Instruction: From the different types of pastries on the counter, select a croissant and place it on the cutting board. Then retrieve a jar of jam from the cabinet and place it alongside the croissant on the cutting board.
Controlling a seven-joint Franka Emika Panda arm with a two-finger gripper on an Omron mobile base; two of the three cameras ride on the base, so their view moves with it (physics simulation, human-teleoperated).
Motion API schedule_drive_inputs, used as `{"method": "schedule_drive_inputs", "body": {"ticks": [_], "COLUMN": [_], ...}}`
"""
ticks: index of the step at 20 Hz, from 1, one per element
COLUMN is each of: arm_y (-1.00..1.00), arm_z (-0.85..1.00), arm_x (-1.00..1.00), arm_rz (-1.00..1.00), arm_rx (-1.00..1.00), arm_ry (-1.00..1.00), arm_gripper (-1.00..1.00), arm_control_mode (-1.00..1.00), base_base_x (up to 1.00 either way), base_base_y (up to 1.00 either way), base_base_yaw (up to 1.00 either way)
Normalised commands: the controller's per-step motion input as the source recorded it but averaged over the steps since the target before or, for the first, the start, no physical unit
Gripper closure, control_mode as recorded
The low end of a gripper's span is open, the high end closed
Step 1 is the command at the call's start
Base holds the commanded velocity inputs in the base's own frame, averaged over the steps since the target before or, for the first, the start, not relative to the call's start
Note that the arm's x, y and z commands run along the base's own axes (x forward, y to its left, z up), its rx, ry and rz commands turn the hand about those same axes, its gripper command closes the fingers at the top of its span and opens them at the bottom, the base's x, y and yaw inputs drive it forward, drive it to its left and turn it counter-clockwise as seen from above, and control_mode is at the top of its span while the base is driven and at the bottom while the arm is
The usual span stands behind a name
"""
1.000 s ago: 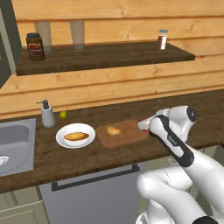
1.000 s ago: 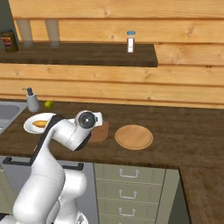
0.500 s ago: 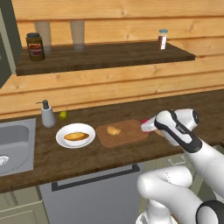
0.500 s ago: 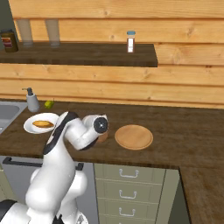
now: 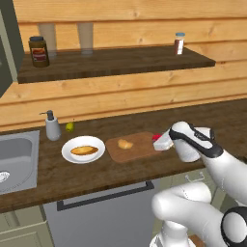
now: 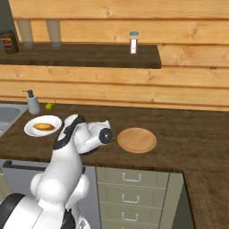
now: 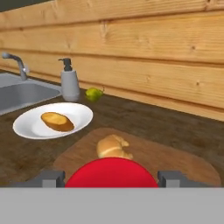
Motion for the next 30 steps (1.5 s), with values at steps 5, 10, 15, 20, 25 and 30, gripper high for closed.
{"method": "schedule_drive_inputs", "body": {"ticks": [5,10,15,20,25,30], "arm_y": [0.0,0.0,0.01,0.0,0.0,0.0], "arm_z": [0.0,-0.05,-0.28,-0.38,-0.25,-0.15], "arm_x": [0.15,0.27,0.41,0.34,0.15,0.19], "arm_rz": [0.06,0.06,0.07,0.07,0.07,0.07], "arm_rx": [0.02,0.07,0.01,0.01,0.05,0.03], "arm_ry": [0.0,0.0,0.0,0.0,0.0,0.0], "arm_gripper": [1.0,1.0,1.0,1.0,1.0,1.0], "arm_control_mode": [-1.0,-1.0,-1.0,-1.0,-1.0,-1.0], "base_base_x": [0.0,0.0,0.0,0.0,0.0,0.0], "base_base_y": [0.0,0.0,0.0,0.0,0.0,0.0], "base_base_yaw": [0.0,0.0,0.0,0.0,0.0,0.0]}}
